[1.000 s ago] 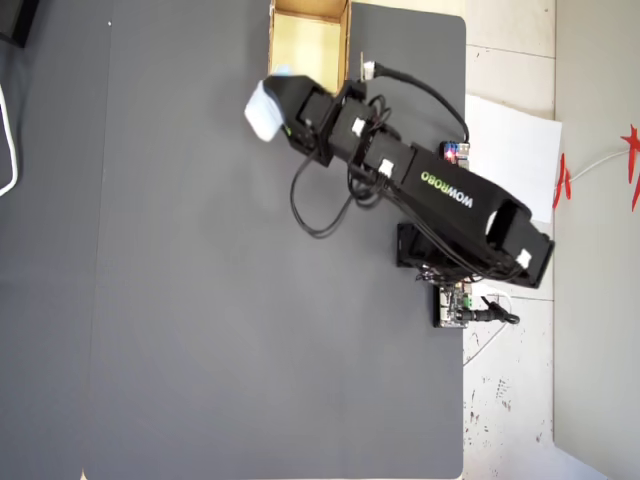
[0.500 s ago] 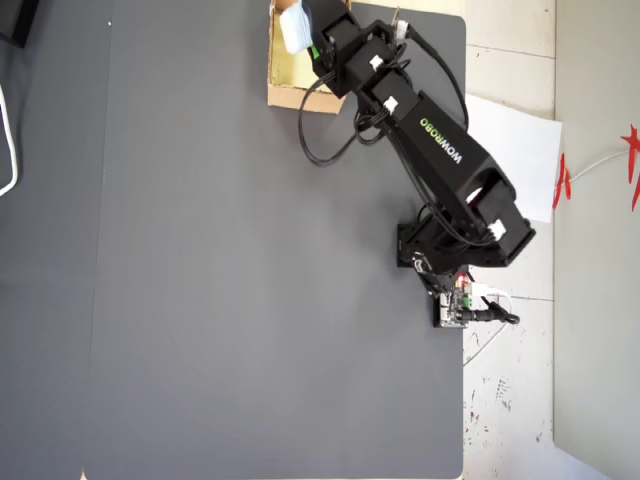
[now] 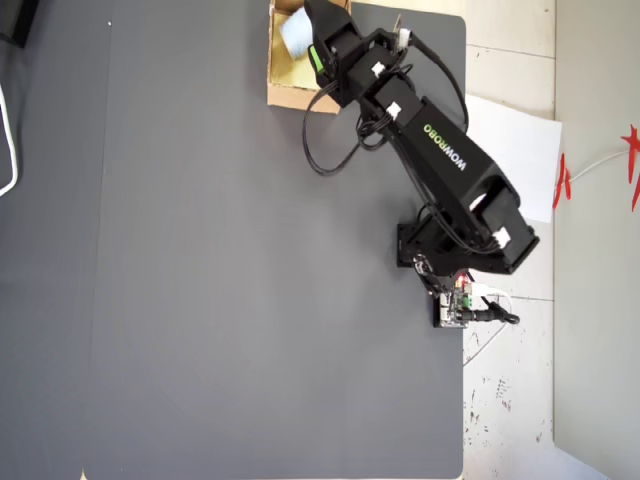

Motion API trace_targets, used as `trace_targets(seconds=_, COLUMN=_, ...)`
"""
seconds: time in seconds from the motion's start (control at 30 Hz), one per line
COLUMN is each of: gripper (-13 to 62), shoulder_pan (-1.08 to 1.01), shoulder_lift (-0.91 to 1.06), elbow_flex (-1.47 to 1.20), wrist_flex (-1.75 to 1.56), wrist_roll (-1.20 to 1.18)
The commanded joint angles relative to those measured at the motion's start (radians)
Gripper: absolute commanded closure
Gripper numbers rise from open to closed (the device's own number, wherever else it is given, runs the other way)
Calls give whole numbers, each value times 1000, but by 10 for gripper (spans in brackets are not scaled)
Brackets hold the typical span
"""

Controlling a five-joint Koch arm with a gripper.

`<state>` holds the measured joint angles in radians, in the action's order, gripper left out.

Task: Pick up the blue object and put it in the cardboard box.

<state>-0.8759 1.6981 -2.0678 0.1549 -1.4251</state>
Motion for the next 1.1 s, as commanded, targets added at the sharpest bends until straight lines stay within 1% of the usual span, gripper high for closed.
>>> trace_targets(seconds=0.0, gripper=187, shoulder_pan=12, shoulder_lift=69, elbow_flex=23, wrist_flex=-20, wrist_roll=-14)
trace_targets(seconds=0.33, gripper=187, shoulder_pan=183, shoulder_lift=267, elbow_flex=-149, wrist_flex=-146, wrist_roll=-72)
trace_targets(seconds=0.43, gripper=184, shoulder_pan=276, shoulder_lift=365, elbow_flex=-259, wrist_flex=-235, wrist_roll=-120)
trace_targets(seconds=0.53, gripper=160, shoulder_pan=365, shoulder_lift=449, elbow_flex=-351, wrist_flex=-278, wrist_roll=-155)
trace_targets(seconds=0.67, gripper=154, shoulder_pan=469, shoulder_lift=561, elbow_flex=-514, wrist_flex=-342, wrist_roll=-158)
trace_targets(seconds=0.87, gripper=151, shoulder_pan=551, shoulder_lift=663, elbow_flex=-689, wrist_flex=-397, wrist_roll=-156)
trace_targets(seconds=1.0, gripper=152, shoulder_pan=595, shoulder_lift=670, elbow_flex=-819, wrist_flex=-506, wrist_roll=-163)
trace_targets(seconds=1.07, gripper=153, shoulder_pan=617, shoulder_lift=670, elbow_flex=-865, wrist_flex=-511, wrist_roll=-179)
